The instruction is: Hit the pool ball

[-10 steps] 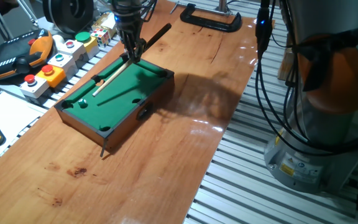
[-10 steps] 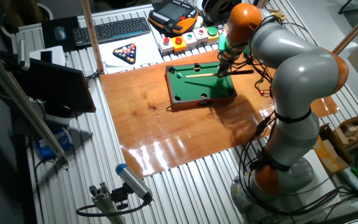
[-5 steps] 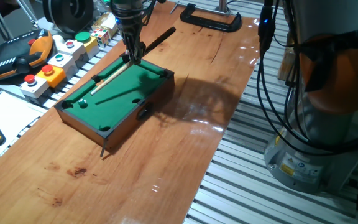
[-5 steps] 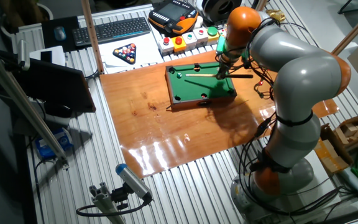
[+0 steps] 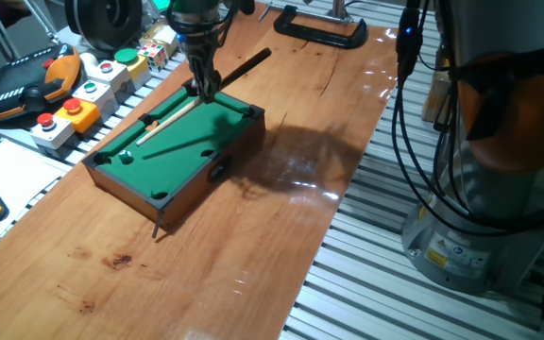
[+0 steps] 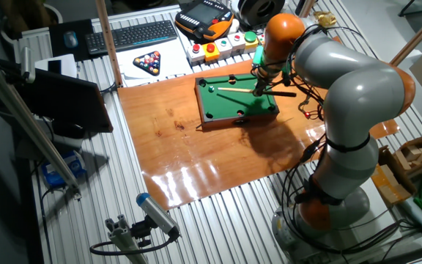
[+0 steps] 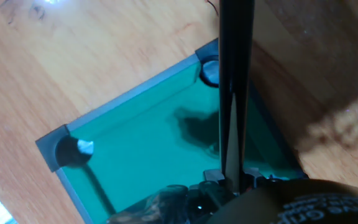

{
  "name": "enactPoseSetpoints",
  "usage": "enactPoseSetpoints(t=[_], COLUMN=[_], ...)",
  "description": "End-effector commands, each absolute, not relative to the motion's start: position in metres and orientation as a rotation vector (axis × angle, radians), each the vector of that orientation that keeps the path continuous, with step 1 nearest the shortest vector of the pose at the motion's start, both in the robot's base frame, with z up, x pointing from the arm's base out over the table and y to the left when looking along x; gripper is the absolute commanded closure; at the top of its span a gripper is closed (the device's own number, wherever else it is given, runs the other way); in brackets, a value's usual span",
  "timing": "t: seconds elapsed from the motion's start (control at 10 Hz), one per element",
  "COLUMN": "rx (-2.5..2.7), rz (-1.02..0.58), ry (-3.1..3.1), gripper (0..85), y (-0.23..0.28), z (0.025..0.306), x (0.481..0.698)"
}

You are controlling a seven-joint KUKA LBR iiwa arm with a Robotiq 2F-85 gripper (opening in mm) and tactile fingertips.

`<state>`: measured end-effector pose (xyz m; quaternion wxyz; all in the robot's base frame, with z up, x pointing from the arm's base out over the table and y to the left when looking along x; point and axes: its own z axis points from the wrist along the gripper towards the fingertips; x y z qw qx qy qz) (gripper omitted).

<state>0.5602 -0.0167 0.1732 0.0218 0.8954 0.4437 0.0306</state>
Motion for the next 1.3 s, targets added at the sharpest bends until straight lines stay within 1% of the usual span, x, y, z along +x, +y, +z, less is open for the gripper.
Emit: enactPoseSetpoints(t=[0.0, 1.2], rx=[2.784, 2.858], rz=[0.096, 0.117], ry=[1.360, 1.228], gripper=[84.0, 84.0], y=[-0.014, -0.005], z=[0.172, 0.157], x=[0.559, 0.553])
